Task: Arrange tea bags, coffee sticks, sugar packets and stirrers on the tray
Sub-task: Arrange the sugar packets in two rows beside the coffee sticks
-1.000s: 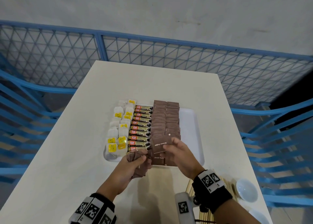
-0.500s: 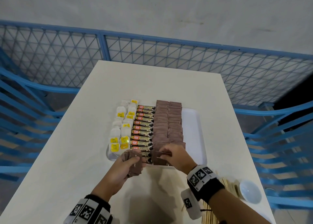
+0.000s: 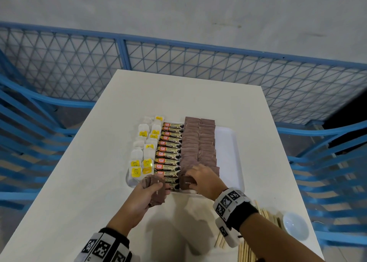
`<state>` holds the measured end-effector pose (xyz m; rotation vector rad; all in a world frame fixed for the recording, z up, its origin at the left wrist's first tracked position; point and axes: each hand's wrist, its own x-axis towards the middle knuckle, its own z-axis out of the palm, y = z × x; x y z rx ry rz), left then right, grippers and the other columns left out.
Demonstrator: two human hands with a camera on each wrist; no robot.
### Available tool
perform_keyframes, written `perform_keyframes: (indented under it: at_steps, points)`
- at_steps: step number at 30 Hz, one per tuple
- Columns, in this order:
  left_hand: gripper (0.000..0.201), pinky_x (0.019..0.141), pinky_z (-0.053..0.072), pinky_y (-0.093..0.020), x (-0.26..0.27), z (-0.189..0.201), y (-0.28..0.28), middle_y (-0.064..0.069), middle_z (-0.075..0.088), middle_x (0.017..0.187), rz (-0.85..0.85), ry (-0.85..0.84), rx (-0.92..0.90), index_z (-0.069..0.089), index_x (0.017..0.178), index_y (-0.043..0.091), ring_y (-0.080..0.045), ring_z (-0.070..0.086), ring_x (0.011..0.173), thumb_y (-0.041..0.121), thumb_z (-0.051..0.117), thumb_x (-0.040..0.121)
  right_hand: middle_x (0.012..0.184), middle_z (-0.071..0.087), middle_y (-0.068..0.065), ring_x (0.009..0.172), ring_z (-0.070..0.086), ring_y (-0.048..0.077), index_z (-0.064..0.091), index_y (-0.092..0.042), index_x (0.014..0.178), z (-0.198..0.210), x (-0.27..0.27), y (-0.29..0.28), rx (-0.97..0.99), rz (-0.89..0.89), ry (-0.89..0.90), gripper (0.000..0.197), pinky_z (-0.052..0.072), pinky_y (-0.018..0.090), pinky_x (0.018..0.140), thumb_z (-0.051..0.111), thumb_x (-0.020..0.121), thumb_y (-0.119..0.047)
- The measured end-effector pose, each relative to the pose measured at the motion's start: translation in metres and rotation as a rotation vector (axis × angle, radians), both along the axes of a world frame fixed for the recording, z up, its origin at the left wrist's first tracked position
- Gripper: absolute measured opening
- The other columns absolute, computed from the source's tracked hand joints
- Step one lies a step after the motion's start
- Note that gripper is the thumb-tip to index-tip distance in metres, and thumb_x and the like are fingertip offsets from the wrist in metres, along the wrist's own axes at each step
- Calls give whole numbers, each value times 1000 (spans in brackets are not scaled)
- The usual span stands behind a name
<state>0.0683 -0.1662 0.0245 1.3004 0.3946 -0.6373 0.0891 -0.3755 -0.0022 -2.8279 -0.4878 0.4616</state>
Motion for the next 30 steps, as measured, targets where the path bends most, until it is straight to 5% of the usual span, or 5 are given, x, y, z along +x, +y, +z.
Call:
perform_keyframes:
  at_steps: [10, 14, 20, 24, 30]
  points:
    - [33, 61, 57, -31, 3, 7, -1, -22, 66, 102, 54, 38, -168, 57, 117, 6, -29, 68, 81, -1, 38, 91, 126, 43, 2, 116, 37, 21, 45, -22, 132, -2, -8, 0, 31, -36, -93, 48, 30, 33, 98, 58, 87, -34]
    - [32, 63, 58, -35, 1, 9, -4, -14, 72, 92, 3, -2, -170, 63, 108, 11, -27, 68, 81, -5, 43, 90, 109, 55, 2, 96, 44, 11, 58, -18, 119, 11, -11, 11, 378, -182, -143, 34, 34, 23, 84, 51, 93, -38]
    - [30, 59, 57, -31, -2, 10, -10, -12, 71, 94, -29, -56, -110, 64, 108, 12, -22, 68, 77, -5, 54, 86, 102, 66, -2, 91, 62, 10, 60, -16, 116, 34, -12, 21, 736, -295, 253, 32, 49, 22, 84, 60, 89, -32]
    - [28, 58, 55, -28, -3, 10, -13, -6, 72, 90, -8, -86, -96, 65, 105, 13, -19, 68, 79, -3, 59, 84, 70, 62, -7, 58, 58, -5, 60, -23, 74, 34, -15, 22, 864, -347, 417, 15, 45, 10, 58, 68, 83, -14]
    - [24, 59, 58, -32, -1, 4, -11, -14, 72, 86, 9, 24, -92, 61, 111, 5, -21, 71, 71, -2, 51, 90, 79, 64, 7, 67, 61, 16, 53, -11, 87, 30, -18, 14, 1098, -604, 458, 12, 52, 20, 57, 63, 86, -4]
